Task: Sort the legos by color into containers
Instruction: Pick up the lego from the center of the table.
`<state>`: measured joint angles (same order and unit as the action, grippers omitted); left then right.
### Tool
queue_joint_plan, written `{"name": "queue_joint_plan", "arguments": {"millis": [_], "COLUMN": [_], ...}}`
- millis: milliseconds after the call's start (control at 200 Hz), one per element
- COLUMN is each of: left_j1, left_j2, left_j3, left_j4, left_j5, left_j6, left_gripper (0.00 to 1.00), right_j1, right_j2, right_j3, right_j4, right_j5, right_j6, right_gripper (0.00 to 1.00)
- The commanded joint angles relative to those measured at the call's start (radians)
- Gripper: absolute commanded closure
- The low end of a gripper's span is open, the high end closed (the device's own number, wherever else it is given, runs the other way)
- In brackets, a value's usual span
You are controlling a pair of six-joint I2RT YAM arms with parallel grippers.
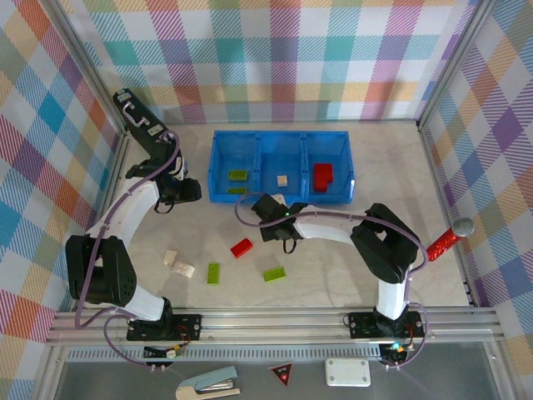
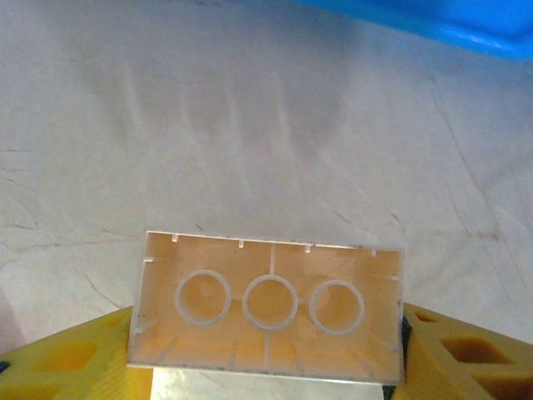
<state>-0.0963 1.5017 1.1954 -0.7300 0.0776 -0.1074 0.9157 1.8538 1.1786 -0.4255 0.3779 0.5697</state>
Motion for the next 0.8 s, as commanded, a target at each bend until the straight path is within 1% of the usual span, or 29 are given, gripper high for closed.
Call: {"name": "queue_joint_plan", "arguments": {"millis": [0, 170, 330, 500, 795], "left_j1": [-0.002, -0.003, -0.002, -0.002, -0.002], "left_j2": [-0.023, -0.024, -0.028, -0.031, -0.031], "left_j3": [-0.003, -0.002, -0.004, -0.003, -0.003], "left_j4": [-0.003, -0.002, 0.000, -0.001, 0.000], "left_j5": [-0.006, -0.006, -0.009, -0.009, -0.013], "left_j6": [0.012, 0.012, 0.011, 0.011, 0.012], "left_gripper": [0.47, 0.47, 0.47, 0.47, 0.47], "right_j1": [-0.001, -0.002, -0.006, -0.023, -0.114], "right_j2": [-0.033, -0.029, -0.053, -0.050, 0.017], "right_j3": [0.073, 0.167, 0.219, 0.285, 0.411], "right_j4": [-0.179, -0.340, -0.400, -0.397, -0.355], "right_j5": [-0.029, -0.032, -0.010, 0.017, 0.020], "right_j6": [0.111, 0.122, 0.111, 0.053, -0.041], "right_gripper": [0.46, 0.46, 0.45, 0.45, 0.45]}}
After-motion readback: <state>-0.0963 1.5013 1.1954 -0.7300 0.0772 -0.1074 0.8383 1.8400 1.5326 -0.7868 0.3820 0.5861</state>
